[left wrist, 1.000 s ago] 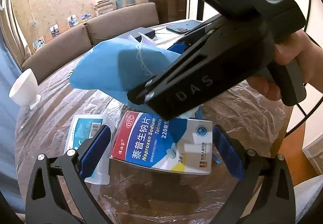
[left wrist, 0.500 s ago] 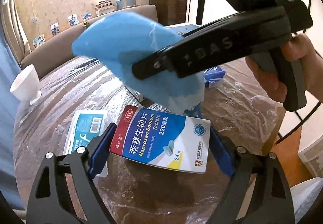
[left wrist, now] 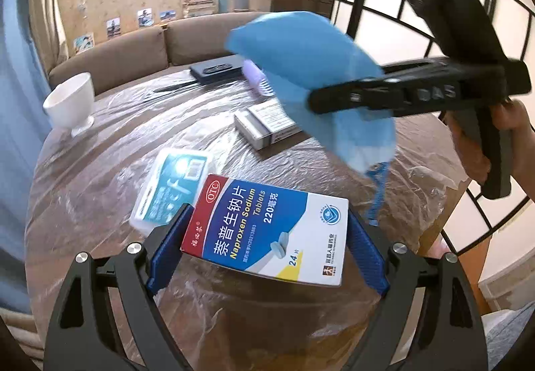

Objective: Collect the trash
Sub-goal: 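Grasp the Naproxen Sodium box with the left tool while the right tool grasps the blue cloth bag, then carry the Naproxen box with the left tool while the right tool carries the blue bag over the bin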

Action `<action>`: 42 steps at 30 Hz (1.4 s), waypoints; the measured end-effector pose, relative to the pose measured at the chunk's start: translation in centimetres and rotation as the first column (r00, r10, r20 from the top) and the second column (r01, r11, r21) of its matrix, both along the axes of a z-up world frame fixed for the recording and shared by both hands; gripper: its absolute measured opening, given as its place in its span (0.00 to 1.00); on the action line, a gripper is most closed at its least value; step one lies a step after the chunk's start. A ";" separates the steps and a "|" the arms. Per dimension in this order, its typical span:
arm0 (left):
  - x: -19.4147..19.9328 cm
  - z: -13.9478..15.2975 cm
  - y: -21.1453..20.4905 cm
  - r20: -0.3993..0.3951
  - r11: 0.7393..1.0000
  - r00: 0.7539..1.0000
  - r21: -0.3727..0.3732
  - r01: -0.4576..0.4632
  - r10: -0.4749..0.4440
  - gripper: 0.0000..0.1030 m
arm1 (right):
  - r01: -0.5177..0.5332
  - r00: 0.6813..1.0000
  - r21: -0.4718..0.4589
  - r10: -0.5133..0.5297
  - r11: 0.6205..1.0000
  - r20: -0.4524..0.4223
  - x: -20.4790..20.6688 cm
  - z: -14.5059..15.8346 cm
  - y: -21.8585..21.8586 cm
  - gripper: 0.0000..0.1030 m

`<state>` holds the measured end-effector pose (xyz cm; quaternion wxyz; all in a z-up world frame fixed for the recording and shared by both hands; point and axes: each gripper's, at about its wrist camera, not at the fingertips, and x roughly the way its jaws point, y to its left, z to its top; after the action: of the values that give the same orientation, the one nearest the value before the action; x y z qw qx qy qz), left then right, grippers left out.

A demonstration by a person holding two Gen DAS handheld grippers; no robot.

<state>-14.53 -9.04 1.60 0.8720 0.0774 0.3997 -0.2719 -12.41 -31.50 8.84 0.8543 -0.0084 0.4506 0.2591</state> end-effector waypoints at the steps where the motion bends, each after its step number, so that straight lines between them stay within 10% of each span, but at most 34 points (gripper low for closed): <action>1: 0.0 0.0 0.1 -0.001 1.000 1.000 0.002 -0.003 0.003 0.86 | 0.003 1.000 0.002 -0.003 1.000 -0.003 -0.3 0.0 -0.1 0.42; 42: -7.5 0.1 1.2 -0.062 0.998 0.997 0.049 -0.038 0.041 0.86 | 0.079 0.986 -0.023 -0.082 0.997 -0.144 -14.5 -2.6 -1.7 0.42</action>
<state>-22.03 -7.88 1.66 0.8620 0.0816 0.4349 -0.2475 -26.88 -33.18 6.28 0.8289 0.0214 0.5137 0.2205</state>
